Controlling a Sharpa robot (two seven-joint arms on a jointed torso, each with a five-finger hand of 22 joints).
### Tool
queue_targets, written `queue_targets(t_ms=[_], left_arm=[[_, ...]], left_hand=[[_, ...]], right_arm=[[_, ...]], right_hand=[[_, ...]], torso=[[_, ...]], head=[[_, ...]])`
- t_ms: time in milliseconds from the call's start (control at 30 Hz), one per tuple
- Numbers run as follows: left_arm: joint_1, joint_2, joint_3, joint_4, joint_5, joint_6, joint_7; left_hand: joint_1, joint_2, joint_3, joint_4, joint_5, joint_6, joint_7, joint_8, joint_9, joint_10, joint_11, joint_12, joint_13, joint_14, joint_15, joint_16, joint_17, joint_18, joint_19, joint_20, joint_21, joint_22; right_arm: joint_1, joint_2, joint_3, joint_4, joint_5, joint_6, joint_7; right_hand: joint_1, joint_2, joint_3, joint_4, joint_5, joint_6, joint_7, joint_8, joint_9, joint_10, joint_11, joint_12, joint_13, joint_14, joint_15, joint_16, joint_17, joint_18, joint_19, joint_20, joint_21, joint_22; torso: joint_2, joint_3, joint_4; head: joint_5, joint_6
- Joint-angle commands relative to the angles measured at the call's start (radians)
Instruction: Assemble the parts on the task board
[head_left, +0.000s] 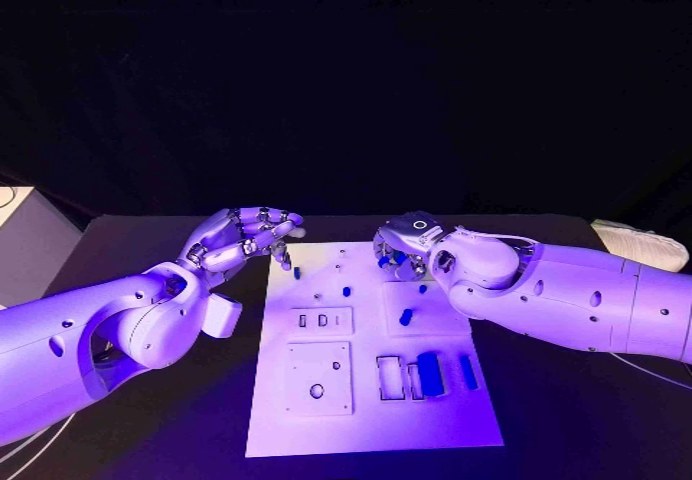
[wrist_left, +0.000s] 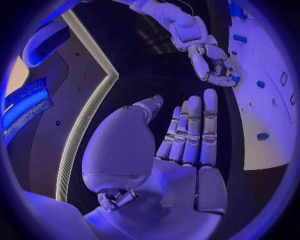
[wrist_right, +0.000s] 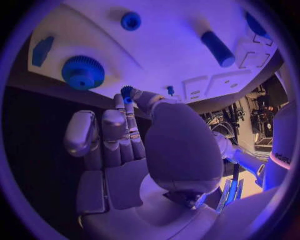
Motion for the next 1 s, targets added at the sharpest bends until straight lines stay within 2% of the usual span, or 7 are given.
queue_targets(t_ms=[33, 233, 333, 467, 667, 833, 1000], left_arm=[[0.003, 0.004, 0.001, -0.001, -0.003, 0.0, 0.003], [0.003, 0.006, 0.001, -0.002, -0.003, 0.0, 0.003], [0.004, 0.009, 0.001, -0.003, -0.003, 0.0, 0.003], [0.005, 0.013, 0.001, -0.003, -0.003, 0.0, 0.002], [0.008, 0.022, 0.001, -0.006, -0.003, 0.002, 0.001], [0.009, 0.031, 0.001, -0.01, -0.003, 0.004, 0.0], [0.009, 0.034, 0.001, -0.014, -0.002, 0.004, -0.001]], left_hand=[[-0.001, 0.01, 0.001, 0.0, 0.005, -0.004, 0.006, -0.006, 0.001, -0.007, 0.003, -0.003, 0.001, -0.004, 0.0, 0.001, 0.0, 0.013, -0.006, 0.003, 0.007, 0.001], [-0.001, 0.01, 0.001, 0.0, 0.005, -0.004, 0.006, -0.006, 0.001, -0.007, 0.003, -0.003, 0.001, -0.004, 0.0, 0.001, 0.0, 0.013, -0.006, 0.003, 0.007, 0.001], [-0.001, 0.01, 0.001, 0.0, 0.005, -0.004, 0.006, -0.006, 0.001, -0.007, 0.003, -0.003, 0.001, -0.004, 0.0, 0.001, 0.0, 0.013, -0.006, 0.003, 0.007, 0.001], [-0.001, 0.01, 0.001, 0.0, 0.005, -0.004, 0.006, -0.006, 0.001, -0.007, 0.003, -0.003, 0.001, -0.004, 0.0, 0.001, 0.0, 0.013, -0.006, 0.003, 0.007, 0.001], [0.0, 0.01, 0.001, -0.001, 0.005, -0.005, 0.007, -0.007, 0.001, -0.009, 0.003, -0.004, 0.001, -0.003, 0.001, 0.001, 0.0, 0.013, -0.007, 0.004, 0.009, 0.002], [0.0, 0.01, 0.001, -0.001, 0.005, -0.005, 0.007, -0.007, 0.001, -0.009, 0.003, -0.004, 0.001, -0.003, 0.001, 0.001, 0.0, 0.013, -0.007, 0.004, 0.009, 0.002], [-0.001, 0.01, 0.0, -0.001, 0.005, -0.006, 0.007, -0.007, 0.001, -0.009, 0.003, -0.004, 0.001, -0.003, 0.001, 0.001, 0.0, 0.013, -0.008, 0.004, 0.01, 0.003]], right_arm=[[0.009, 0.02, 0.003, -0.01, -0.015, -0.065, -0.028], [0.016, 0.075, 0.004, -0.062, -0.009, -0.077, -0.032], [0.019, 0.104, 0.004, -0.096, 0.001, -0.083, -0.032], [0.021, 0.14, 0.004, -0.134, 0.016, -0.087, -0.027], [0.02, 0.181, 0.004, -0.163, 0.035, -0.084, -0.019], [0.017, 0.201, 0.004, -0.178, 0.042, -0.075, -0.014], [0.016, 0.208, 0.004, -0.187, 0.047, -0.064, -0.011]], right_hand=[[0.005, 0.002, -0.001, -0.007, 0.005, 0.001, 0.002, 0.003, 0.004, 0.019, -0.014, -0.002, 0.002, -0.003, -0.006, -0.001, 0.002, -0.011, 0.007, -0.001, 0.008, 0.004], [0.003, 0.001, -0.002, -0.006, 0.005, 0.0, 0.003, 0.004, 0.005, 0.019, -0.013, -0.003, 0.002, -0.002, -0.005, 0.003, 0.006, -0.012, 0.01, -0.001, 0.012, 0.011], [0.001, 0.001, -0.002, -0.006, 0.004, -0.001, 0.003, 0.004, 0.007, 0.019, -0.013, -0.003, 0.002, -0.001, -0.005, 0.006, 0.01, -0.013, 0.012, -0.001, 0.015, 0.015], [0.0, 0.0, -0.001, -0.006, 0.004, -0.004, 0.003, 0.003, 0.009, 0.017, -0.013, -0.005, 0.002, 0.001, -0.005, 0.012, 0.016, -0.014, 0.014, -0.001, 0.02, 0.022], [-0.001, -0.002, 0.002, -0.007, 0.004, -0.009, 0.005, 0.002, 0.012, 0.013, -0.011, -0.007, 0.001, 0.002, -0.004, 0.017, 0.02, -0.014, 0.016, -0.001, 0.023, 0.026], [-0.002, -0.003, 0.003, -0.007, 0.004, -0.014, 0.007, 0.001, 0.014, 0.01, -0.01, -0.009, 0.001, 0.002, -0.003, 0.019, 0.02, -0.014, 0.015, 0.0, 0.022, 0.026], [-0.004, -0.002, 0.004, -0.007, 0.004, -0.017, 0.008, 0.0, 0.016, 0.008, -0.009, -0.009, 0.001, 0.003, -0.002, 0.023, 0.024, -0.014, 0.015, 0.0, 0.023, 0.027]], torso=[[0.0, -0.0029, 0.0045], [0.005, -0.0015, 0.005], [0.004, -0.0045, 0.0087], [0.008, -0.0038, 0.0073], [0.012, -0.0081, 0.0131], [0.015, -0.0118, 0.0204], [0.018, -0.014, 0.0214]], head=[[-0.001, 0.003], [0.006, 0.004], [0.002, 0.005], [0.003, 0.006], [0.003, 0.004], [-0.001, -0.001], [-0.002, 0.001]])
